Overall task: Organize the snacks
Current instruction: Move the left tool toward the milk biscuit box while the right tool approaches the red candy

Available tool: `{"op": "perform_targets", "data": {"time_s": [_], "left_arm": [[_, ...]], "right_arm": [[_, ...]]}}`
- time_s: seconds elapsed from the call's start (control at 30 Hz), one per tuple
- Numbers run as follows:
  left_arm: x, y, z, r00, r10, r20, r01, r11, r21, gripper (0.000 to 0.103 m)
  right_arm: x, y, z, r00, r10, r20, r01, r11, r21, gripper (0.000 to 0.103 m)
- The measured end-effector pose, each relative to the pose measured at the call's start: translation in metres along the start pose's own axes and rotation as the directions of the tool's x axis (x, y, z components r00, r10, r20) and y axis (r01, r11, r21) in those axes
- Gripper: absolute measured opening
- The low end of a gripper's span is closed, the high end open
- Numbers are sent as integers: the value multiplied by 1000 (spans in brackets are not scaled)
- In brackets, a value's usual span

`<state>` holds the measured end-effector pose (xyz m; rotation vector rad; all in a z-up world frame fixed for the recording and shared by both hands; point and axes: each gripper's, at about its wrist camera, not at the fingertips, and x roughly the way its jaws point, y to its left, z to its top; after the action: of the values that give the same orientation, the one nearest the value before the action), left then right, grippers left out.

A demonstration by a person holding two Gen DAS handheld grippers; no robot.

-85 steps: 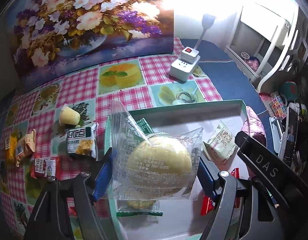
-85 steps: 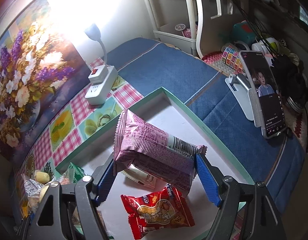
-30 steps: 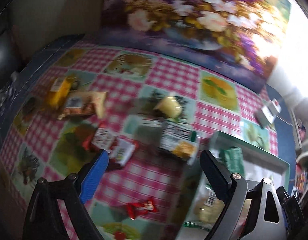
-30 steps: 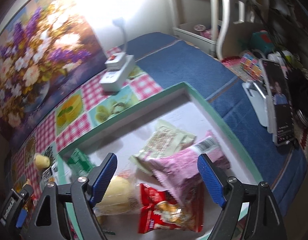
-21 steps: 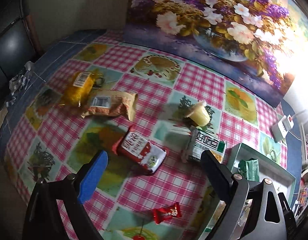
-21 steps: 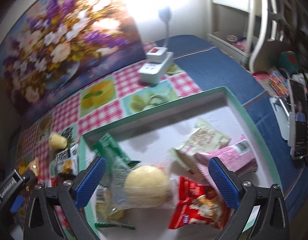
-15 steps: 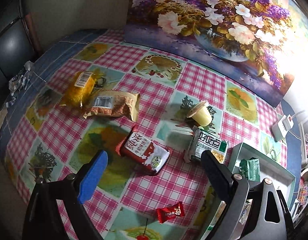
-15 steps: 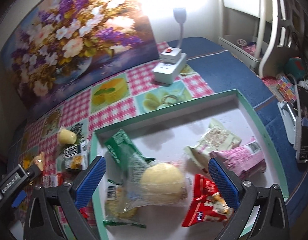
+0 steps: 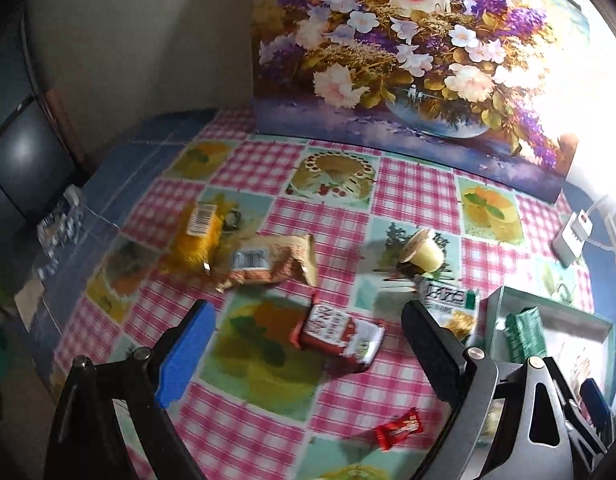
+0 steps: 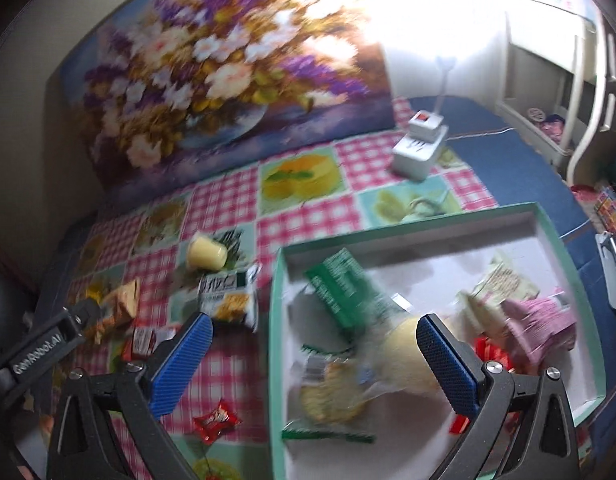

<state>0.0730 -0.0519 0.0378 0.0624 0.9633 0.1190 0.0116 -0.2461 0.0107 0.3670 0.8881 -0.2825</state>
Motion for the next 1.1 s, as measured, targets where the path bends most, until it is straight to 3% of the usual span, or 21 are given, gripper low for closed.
{"op": "perform_targets", "data": {"time_s": [0.1,0.33,0.57,0.77,0.83,1.03,1.1], "left_arm": [[1,10,-1,1000,19,-1,-19,999,30,94],[8,38,-8,998,54,-23,-52,996,70,94],[21,70,-13,994,80,-69,-79,997,20,94],[43,83,-24,978,158,-139,-148,986,80,94],[54,87,-29,972,152,-181,-139,987,83,94],[61,92,-33,971,121,-206,-110,992,61,94],[65,90,-34,969,104,-222,-93,994,61,94]], "right_arm": [[5,15,-6,1000,-17,-20,16,998,-54,103],[13,49,-22,996,30,-80,-41,989,-141,103],[23,76,-36,985,89,-151,-117,975,-190,103],[36,88,-45,976,57,-209,-102,972,-212,103],[40,89,-48,973,51,-227,-102,971,-218,103],[49,94,-55,960,43,-277,-111,966,-232,103],[48,94,-56,959,46,-278,-113,966,-231,98]]}}
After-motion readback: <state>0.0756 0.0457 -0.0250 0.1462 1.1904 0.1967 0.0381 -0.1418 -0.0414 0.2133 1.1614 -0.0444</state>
